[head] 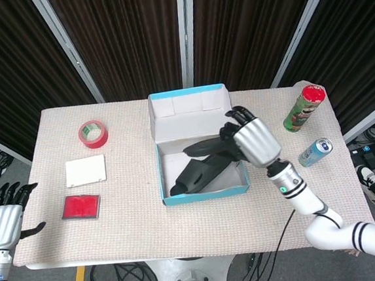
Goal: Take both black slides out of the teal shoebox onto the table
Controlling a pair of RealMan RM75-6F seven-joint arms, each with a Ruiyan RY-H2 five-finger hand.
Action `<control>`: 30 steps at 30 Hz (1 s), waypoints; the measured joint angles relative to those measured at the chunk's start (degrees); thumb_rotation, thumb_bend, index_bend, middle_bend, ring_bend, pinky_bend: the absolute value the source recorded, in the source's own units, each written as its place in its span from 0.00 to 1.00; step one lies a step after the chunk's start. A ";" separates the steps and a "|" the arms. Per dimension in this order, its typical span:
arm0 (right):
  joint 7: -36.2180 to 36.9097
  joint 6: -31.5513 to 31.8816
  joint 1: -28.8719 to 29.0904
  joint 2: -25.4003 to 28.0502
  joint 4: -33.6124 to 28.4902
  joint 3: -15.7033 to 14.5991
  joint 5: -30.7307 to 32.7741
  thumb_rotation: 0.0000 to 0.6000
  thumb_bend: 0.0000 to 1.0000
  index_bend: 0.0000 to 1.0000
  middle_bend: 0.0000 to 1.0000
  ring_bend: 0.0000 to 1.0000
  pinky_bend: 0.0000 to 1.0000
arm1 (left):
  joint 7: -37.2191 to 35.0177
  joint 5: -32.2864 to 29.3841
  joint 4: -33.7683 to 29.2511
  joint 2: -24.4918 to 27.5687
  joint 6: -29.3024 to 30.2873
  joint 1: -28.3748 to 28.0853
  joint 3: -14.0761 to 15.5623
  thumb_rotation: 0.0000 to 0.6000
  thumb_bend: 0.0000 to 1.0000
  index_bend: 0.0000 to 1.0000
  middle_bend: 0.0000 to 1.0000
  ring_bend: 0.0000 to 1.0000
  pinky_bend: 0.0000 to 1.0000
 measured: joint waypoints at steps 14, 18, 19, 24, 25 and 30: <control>20.28 -12.68 -3.90 1.48 7.45 1.02 18.31 1.00 0.40 0.63 0.56 0.24 0.24 | 1.02 0.61 -1.69 0.64 0.76 0.34 0.53 1.00 0.06 0.14 0.17 0.08 0.05; 23.82 -18.05 -3.38 0.60 9.72 3.02 24.89 1.00 0.39 0.53 0.49 0.18 0.22 | 0.87 0.37 -1.73 0.71 0.71 0.44 0.54 1.00 0.06 0.14 0.17 0.08 0.05; 24.32 -19.26 -3.22 0.44 10.10 3.53 26.53 1.00 0.38 0.49 0.46 0.16 0.20 | 0.88 0.35 -1.72 0.70 0.64 0.41 0.54 1.00 0.06 0.14 0.17 0.08 0.05; 25.31 -27.00 -1.72 0.25 11.82 5.56 35.38 1.00 0.36 0.07 0.17 0.01 0.04 | 0.90 0.31 -1.73 0.68 0.29 0.21 0.54 1.00 0.06 0.14 0.17 0.08 0.05; 25.10 -28.33 -1.38 0.38 11.99 5.66 36.62 1.00 0.36 0.02 0.10 0.00 0.01 | 0.86 0.31 -1.72 0.67 0.30 0.19 0.53 1.00 0.06 0.14 0.17 0.08 0.05; 22.06 -32.83 0.52 1.53 12.12 5.56 40.48 1.00 0.34 0.00 0.00 0.00 0.00 | 0.88 0.20 -1.66 0.64 0.15 0.11 0.49 1.00 0.06 0.14 0.17 0.08 0.05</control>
